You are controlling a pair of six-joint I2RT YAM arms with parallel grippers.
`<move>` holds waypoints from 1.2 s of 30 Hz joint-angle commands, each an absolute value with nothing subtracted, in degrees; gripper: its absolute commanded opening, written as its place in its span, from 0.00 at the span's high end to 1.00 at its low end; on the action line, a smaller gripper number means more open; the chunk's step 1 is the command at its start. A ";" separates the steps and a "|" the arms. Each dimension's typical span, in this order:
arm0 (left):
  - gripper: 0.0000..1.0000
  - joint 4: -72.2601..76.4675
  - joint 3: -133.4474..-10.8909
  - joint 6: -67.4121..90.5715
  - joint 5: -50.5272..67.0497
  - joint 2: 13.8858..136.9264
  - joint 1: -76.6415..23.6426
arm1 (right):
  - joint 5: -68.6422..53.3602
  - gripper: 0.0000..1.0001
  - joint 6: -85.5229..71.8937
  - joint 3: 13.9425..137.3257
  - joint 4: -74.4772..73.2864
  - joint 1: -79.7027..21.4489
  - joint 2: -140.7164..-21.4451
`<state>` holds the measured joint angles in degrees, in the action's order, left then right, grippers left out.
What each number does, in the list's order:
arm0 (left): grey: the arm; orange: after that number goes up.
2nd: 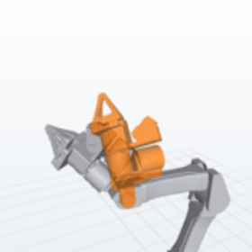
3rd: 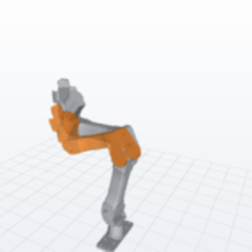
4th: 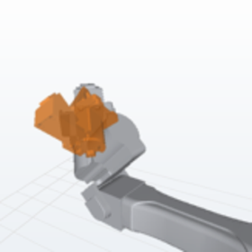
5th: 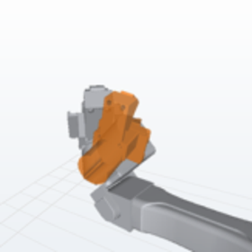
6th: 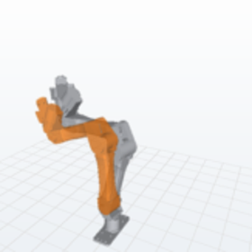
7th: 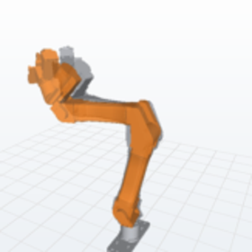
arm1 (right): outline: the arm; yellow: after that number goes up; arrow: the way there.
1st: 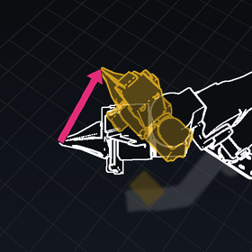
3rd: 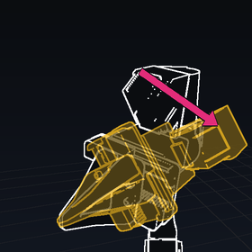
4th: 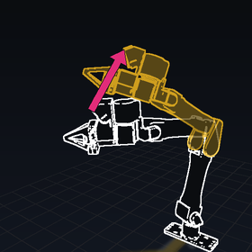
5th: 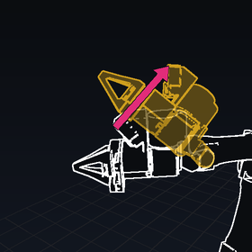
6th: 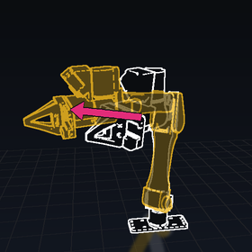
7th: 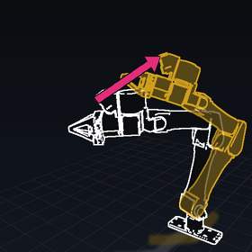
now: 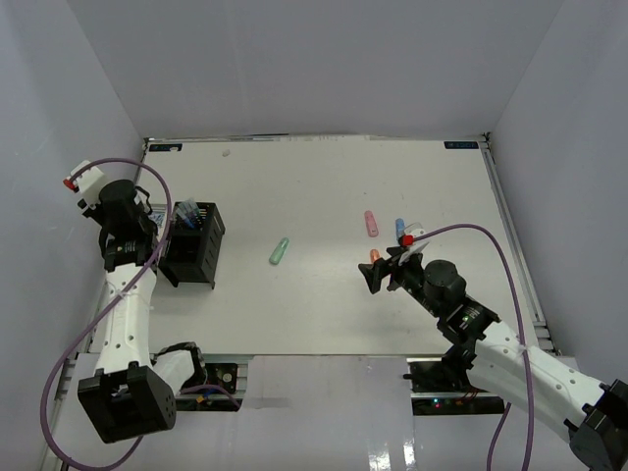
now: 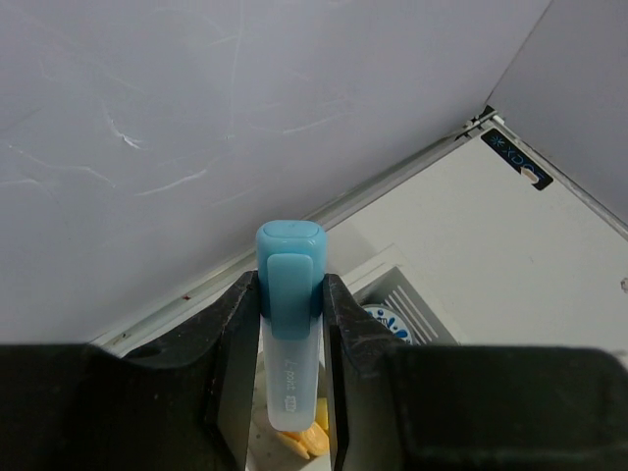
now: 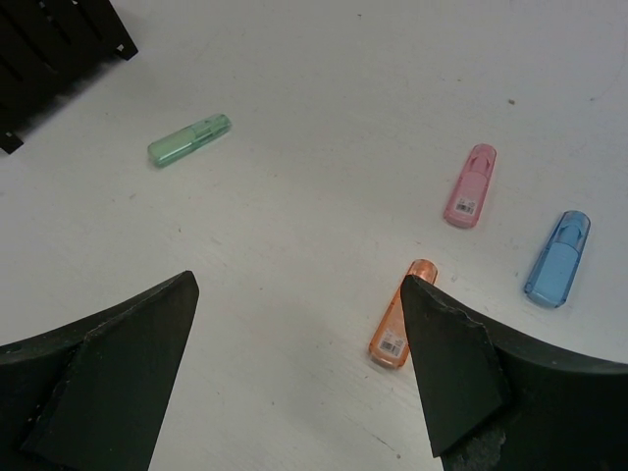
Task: Sort the stationery into containers
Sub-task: Place the pen in the storage box.
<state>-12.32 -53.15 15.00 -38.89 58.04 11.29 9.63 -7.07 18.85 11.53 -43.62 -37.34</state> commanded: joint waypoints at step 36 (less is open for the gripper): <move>0.08 -11.41 -50.42 18.99 -21.94 55.72 13.01 | 9.93 0.10 -7.12 18.54 12.83 -43.42 -37.88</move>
